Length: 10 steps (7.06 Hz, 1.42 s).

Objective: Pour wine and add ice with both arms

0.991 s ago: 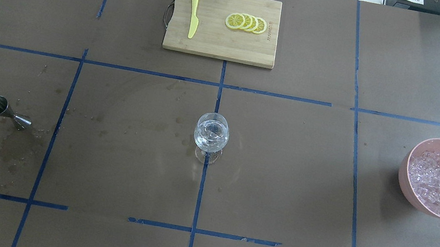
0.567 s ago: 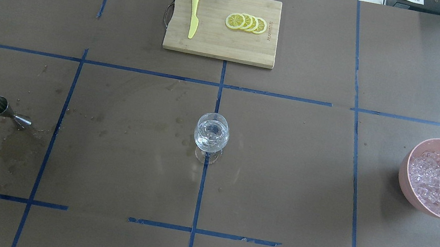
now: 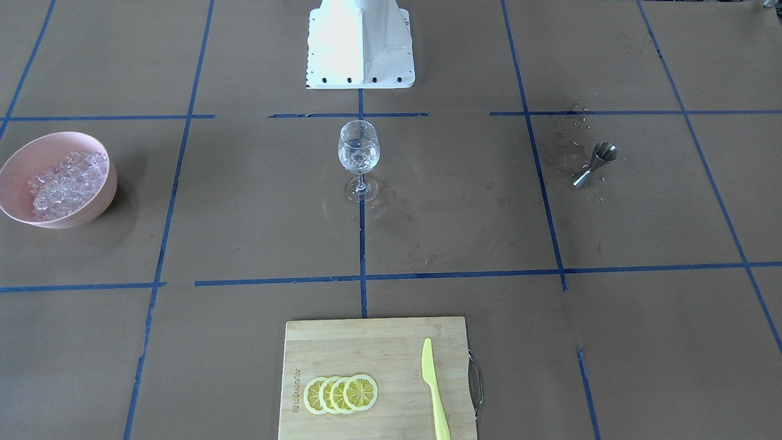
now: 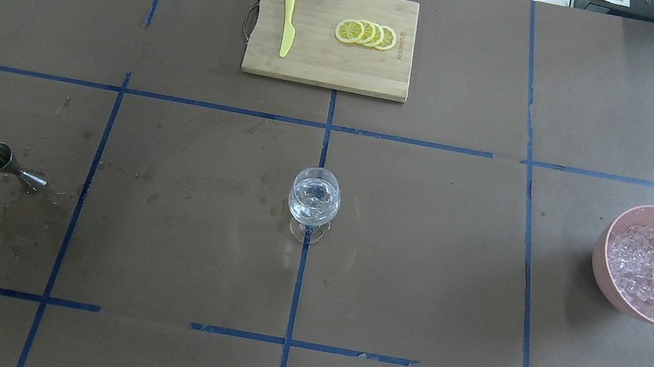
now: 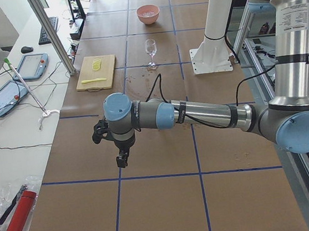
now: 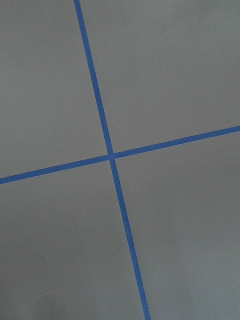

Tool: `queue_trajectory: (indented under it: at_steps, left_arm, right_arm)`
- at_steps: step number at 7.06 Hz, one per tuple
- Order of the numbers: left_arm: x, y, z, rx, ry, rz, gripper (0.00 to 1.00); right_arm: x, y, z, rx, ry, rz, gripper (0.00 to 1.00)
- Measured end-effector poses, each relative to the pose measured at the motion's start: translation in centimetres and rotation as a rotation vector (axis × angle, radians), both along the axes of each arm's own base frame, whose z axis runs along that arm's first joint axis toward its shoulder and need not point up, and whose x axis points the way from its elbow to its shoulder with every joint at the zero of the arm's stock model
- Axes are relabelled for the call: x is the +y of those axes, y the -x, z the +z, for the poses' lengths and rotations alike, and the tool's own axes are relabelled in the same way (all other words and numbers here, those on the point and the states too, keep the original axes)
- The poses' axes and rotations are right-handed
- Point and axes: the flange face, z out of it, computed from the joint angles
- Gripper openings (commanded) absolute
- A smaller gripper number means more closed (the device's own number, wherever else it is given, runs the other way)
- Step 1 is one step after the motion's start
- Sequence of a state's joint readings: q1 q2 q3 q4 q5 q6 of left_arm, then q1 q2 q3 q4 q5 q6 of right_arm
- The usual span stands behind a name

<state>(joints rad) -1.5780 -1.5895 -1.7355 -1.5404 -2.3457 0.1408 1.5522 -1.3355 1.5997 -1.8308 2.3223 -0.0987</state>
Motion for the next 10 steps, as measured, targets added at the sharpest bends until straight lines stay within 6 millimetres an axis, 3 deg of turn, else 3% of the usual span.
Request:
queue_trajectory:
  at_steps: [3, 6, 8, 10]
  left_arm:
    - [-0.1, 0.3, -2.8, -0.004, -0.079, -0.005, 1.00]
    - [-0.6, 0.5, -4.4, -0.014, -0.114, -0.006, 1.00]
    - [-0.5, 0.5, -5.9, -0.015, -0.144, -0.007, 1.00]
    - [-0.5, 0.5, -5.9, -0.015, -0.146, -0.007, 1.00]
  right_arm:
    - [0.1, 0.9, 0.6, -0.004, 0.022, -0.002, 1.00]
    - [-0.5, 1.3, -0.5, -0.042, -0.006, 0.000, 1.00]
    - [0.2, 1.2, -1.2, -0.049, -0.028, -0.002, 1.00]
    - [1.1, 1.6, -2.3, -0.066, -0.053, -0.011, 1.00]
